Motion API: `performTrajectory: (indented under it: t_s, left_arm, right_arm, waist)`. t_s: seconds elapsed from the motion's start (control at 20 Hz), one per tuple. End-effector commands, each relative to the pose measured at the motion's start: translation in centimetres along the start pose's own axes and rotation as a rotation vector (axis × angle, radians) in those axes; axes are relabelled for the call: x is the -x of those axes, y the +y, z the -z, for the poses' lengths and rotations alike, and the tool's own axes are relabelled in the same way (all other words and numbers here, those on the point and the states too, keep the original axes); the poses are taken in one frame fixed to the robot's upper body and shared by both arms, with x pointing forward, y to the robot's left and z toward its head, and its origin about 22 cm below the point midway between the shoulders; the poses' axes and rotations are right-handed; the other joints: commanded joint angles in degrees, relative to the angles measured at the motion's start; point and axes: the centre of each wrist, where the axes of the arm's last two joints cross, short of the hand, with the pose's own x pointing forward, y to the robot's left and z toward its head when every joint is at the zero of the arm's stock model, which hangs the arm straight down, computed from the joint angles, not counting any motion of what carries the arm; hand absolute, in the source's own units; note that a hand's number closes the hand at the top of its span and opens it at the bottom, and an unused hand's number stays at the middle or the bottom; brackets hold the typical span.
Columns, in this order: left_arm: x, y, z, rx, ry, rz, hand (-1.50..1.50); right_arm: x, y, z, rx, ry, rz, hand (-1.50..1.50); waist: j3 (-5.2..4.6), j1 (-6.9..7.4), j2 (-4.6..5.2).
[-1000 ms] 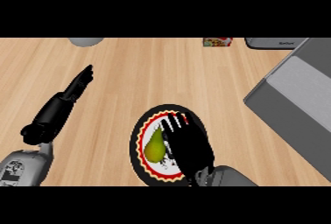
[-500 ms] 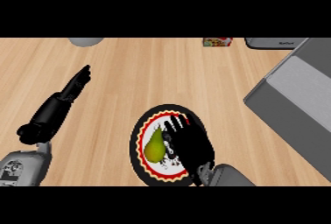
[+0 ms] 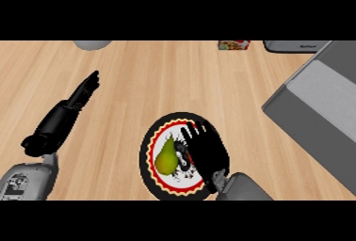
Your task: Pick the tomato from the plate and place it in the cardboard box
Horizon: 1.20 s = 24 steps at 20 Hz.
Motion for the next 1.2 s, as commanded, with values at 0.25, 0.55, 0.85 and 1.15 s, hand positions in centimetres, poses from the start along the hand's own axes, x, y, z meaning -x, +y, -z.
performTrajectory:
  t_s: [0.25, 0.55, 0.85, 1.15]
  left_arm:
    - [-0.2, -0.1, 0.3, -0.002, 0.001, -0.012, 0.00]
    - [-0.9, -1.8, -0.7, 0.002, 0.004, -0.001, 0.00]
    - [-0.3, 0.2, -0.1, -0.008, -0.003, 0.012, 0.00]
    - [-0.8, 0.0, 0.0, -0.003, -0.011, 0.007, 0.00]
  right_arm:
    - [1.6, 1.1, 2.5, 0.046, -0.140, -0.055, 1.50]
    - [0.5, 0.5, 2.9, 0.188, -0.178, -0.096, 1.50]
    - [7.9, -0.6, 4.3, 0.223, -0.134, 0.142, 1.50]
    - [11.8, -4.0, 5.5, 0.386, -0.129, 0.250, 1.50]
  waist:
    - [0.01, 0.16, 0.03]
    - [0.01, 0.30, -0.04]
    - [0.03, 0.22, 0.16]
    - [0.02, 0.49, 0.07]
